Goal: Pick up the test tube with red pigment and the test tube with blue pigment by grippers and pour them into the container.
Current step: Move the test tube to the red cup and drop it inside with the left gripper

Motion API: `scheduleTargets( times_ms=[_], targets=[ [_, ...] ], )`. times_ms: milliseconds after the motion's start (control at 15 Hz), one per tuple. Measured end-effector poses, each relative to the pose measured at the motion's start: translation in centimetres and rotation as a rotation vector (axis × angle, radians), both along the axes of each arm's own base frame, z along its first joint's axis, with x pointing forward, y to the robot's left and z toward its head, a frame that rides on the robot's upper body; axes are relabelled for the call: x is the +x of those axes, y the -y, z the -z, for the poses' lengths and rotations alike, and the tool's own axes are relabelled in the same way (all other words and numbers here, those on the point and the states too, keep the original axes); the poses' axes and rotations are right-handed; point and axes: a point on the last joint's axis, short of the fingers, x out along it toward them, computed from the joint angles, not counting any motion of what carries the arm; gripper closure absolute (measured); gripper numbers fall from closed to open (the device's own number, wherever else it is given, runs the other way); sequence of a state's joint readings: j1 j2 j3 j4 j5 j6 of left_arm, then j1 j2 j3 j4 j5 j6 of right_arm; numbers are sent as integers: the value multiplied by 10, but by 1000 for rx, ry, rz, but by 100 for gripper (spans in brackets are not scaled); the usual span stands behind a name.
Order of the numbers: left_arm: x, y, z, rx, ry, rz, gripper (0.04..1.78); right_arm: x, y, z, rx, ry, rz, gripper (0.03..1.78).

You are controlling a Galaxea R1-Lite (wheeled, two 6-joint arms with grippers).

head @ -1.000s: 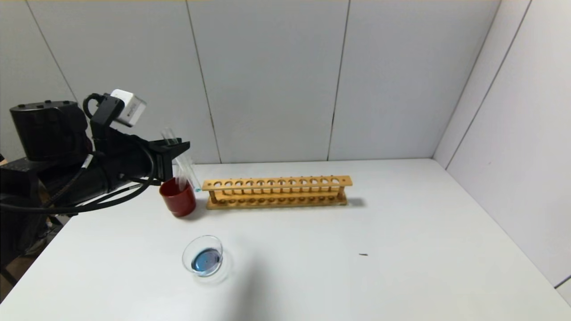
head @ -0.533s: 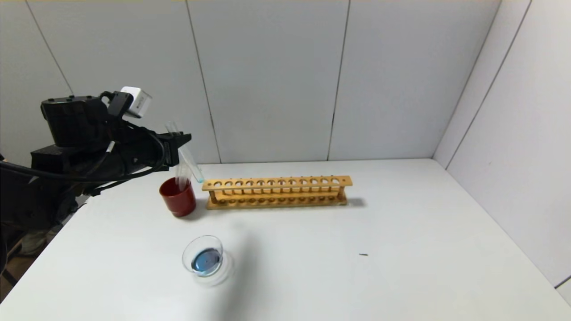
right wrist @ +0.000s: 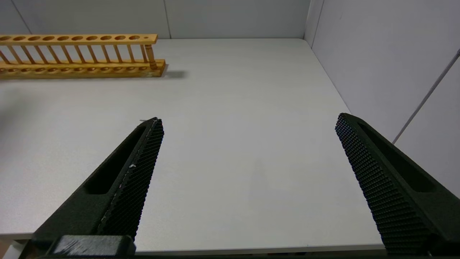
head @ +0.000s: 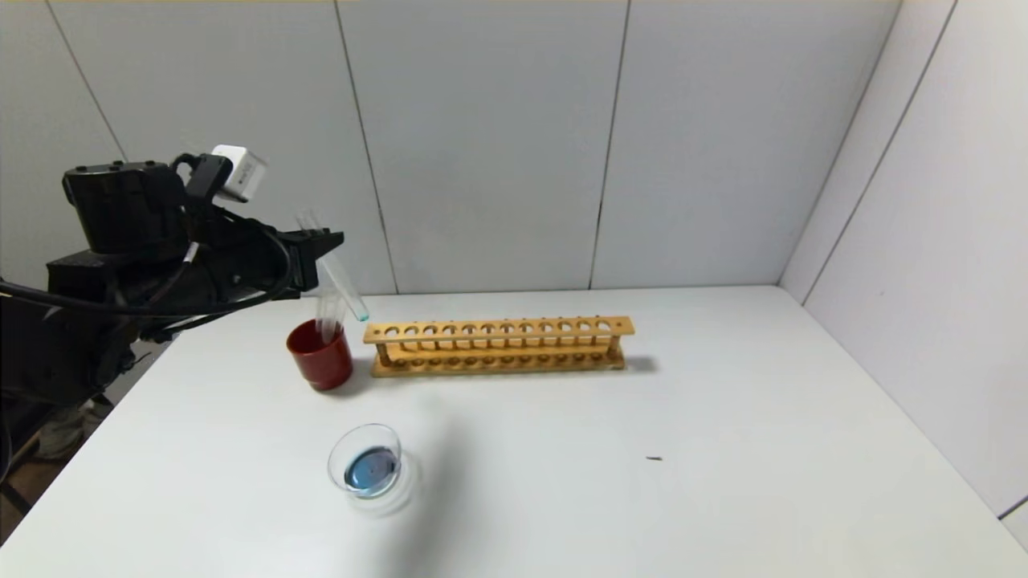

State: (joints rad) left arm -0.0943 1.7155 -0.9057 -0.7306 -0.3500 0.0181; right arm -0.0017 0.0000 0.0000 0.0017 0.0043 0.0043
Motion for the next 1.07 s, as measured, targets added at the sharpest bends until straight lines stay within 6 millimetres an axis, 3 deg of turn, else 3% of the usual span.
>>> scheduleTargets(
  times_ms=[333,600,800,1067],
  targets=[
    [-5,-5,-28,-4,48,-10,150,0,0,0,0,0,0,6],
    [-3,-39,-41,-2,81,-110,150,0,0,0,0,0,0,6],
    [-4,-63,-39,-3,64,-123,150,0,0,0,0,0,0,6],
    [-2,-72,-22,2,11,-139,150,0,0,0,0,0,0,6]
  ],
)
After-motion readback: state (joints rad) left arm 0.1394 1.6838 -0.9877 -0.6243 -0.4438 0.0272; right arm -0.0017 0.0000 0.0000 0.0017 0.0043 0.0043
